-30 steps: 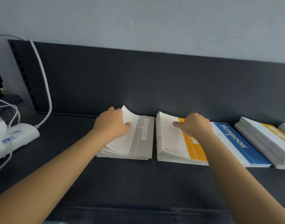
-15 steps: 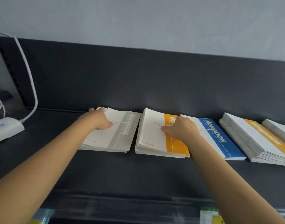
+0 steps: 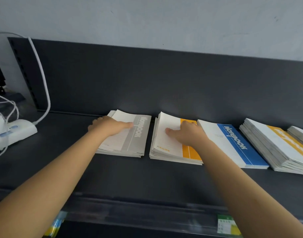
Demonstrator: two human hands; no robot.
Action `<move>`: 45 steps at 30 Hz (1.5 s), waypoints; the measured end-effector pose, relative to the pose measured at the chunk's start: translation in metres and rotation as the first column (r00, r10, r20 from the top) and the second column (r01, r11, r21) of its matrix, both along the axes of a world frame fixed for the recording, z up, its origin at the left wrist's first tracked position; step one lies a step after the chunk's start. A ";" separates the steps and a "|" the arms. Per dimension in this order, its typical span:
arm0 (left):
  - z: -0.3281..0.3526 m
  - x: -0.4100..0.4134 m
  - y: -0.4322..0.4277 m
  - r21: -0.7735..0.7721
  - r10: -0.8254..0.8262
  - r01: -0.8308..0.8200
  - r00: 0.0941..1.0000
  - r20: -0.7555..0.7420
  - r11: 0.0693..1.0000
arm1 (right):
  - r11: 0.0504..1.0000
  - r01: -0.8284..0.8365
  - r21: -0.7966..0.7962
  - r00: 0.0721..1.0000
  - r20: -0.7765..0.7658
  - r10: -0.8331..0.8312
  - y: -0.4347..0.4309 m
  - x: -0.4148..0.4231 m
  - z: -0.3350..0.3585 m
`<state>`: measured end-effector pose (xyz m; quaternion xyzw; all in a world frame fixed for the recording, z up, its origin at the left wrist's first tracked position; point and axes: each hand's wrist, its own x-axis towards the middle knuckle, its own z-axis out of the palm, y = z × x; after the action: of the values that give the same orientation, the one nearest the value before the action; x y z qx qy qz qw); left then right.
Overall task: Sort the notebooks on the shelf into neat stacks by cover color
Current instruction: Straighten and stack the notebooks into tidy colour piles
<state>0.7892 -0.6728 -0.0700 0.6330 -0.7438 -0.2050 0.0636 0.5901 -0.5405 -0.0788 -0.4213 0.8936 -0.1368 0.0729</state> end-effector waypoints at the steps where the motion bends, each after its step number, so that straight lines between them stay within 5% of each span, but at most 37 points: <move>1: 0.001 0.000 0.001 0.002 -0.004 0.004 1.000 -0.003 1.000 | 1.000 -0.019 -0.012 1.000 0.000 0.019 0.001 0.002 0.001; 10: 0.003 0.001 -0.006 -0.003 -0.055 0.055 0.994 0.096 0.998 | 1.000 0.015 -0.027 0.996 0.083 -0.013 0.008 -0.003 0.006; 13: 0.007 -0.007 0.005 -0.259 -0.050 0.087 0.988 0.146 0.962 | 0.996 0.068 -0.052 0.980 0.192 -0.056 0.013 -0.008 0.009; 15: 0.010 -0.021 0.019 -0.369 -0.187 0.162 0.982 -0.034 0.915 | 0.993 0.088 -0.079 0.959 0.277 -0.063 0.014 -0.009 0.010; 17: 0.012 -0.039 0.037 -0.240 -0.343 0.286 0.907 -0.244 0.928 | 0.986 0.118 -0.121 0.932 0.355 -0.068 0.014 -0.009 0.010; 19: 0.015 -0.057 0.055 -0.023 -0.391 0.398 0.886 -0.249 0.917 | 0.980 0.148 -0.137 0.910 0.407 -0.080 0.016 -0.007 0.011; 25: 0.021 -0.080 0.075 0.327 -0.232 0.383 0.879 -0.416 0.864 | 0.940 0.253 -0.231 0.795 0.603 -0.066 0.019 -0.007 0.015; 34: 0.013 -0.084 0.079 0.466 0.002 0.343 0.803 -0.596 0.816 | 0.931 0.275 -0.240 0.738 0.673 -0.044 0.027 -0.008 0.020; 45: 0.031 -0.083 0.101 0.435 0.225 0.440 0.451 -0.864 0.786 | 0.917 0.234 -0.324 0.656 0.748 0.097 0.060 -0.023 0.037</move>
<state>0.7065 -0.5717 -0.0387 0.3628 -0.5317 -0.7331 0.2198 0.5674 -0.4809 -0.0417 -0.2975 0.7519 -0.4773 0.3440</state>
